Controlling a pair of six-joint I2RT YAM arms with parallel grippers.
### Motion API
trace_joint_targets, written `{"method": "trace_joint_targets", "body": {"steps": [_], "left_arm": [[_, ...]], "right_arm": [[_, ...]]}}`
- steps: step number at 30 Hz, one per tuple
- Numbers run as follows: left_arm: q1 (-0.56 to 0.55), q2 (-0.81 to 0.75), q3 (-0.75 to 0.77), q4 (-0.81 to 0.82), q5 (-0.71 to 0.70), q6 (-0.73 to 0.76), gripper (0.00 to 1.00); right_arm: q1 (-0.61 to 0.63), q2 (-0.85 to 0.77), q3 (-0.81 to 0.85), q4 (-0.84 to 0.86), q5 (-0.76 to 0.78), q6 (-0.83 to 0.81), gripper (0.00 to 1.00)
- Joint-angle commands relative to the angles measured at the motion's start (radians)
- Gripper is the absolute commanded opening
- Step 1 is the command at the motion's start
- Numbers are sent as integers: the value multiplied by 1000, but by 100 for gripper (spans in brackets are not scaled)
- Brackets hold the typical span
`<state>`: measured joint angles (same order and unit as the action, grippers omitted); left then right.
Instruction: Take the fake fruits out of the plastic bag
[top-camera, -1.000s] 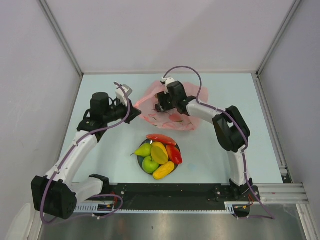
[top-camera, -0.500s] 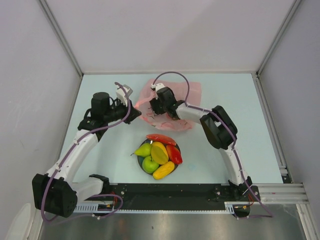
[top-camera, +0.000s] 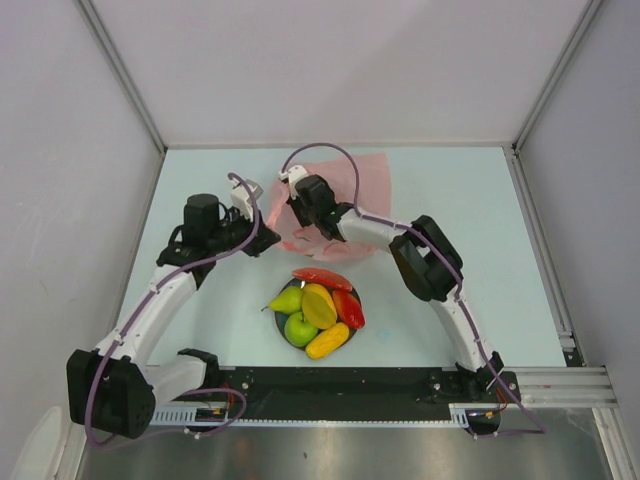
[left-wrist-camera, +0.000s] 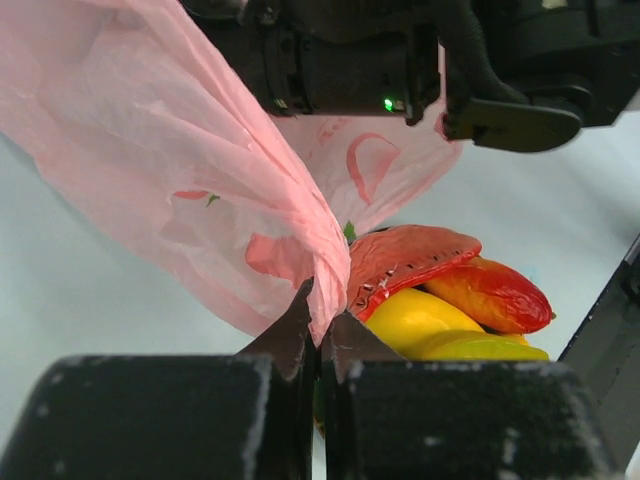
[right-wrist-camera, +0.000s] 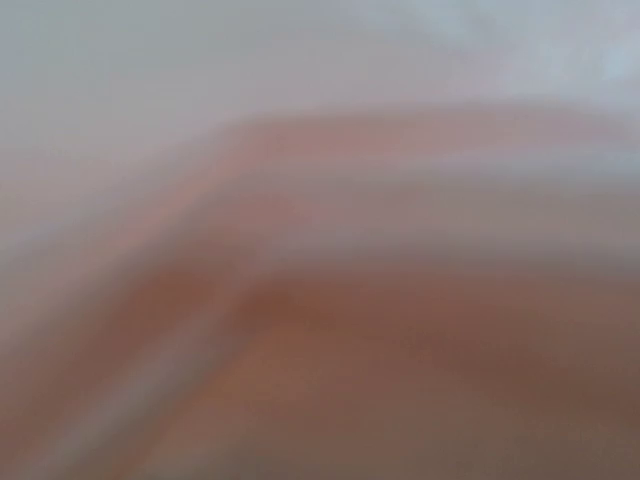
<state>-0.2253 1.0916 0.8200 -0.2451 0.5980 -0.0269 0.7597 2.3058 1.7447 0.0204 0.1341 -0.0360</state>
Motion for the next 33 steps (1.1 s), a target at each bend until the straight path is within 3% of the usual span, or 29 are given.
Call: {"method": "trace_joint_targets", "body": {"steps": [1,13,20,21,22,23,26,28,33], "left_arm": [[32,-19,-9,76,3,-54,0],[109,10,-38,191,-23,-171,0],[119,19,-35,204,-29,-200,0],[121,17,-35,202,-30,-200,0],[119,14,-35,198,-29,-200,0],[119,11,-36,191,-32,-199,1],[119,-2,-45,181,-32,-196,1],[119,-15,-56,179,-32,-196,1],[121,-32,-71,167,-37,-186,2]], "right_arm": [[6,-120,39,0,-34,-41,0],[-97,-446,-220,-94,-332,12,0],[-94,-493,-309,-108,-442,-37,0],[-95,-491,-310,-114,-468,-51,4],[-95,-488,-312,-119,-511,-62,30],[-94,-477,-312,-123,-521,-74,42],[-97,-453,-313,-110,-444,-30,68],[-127,-421,-313,-96,-430,68,74],[-169,-359,-304,-60,-439,189,74]]}}
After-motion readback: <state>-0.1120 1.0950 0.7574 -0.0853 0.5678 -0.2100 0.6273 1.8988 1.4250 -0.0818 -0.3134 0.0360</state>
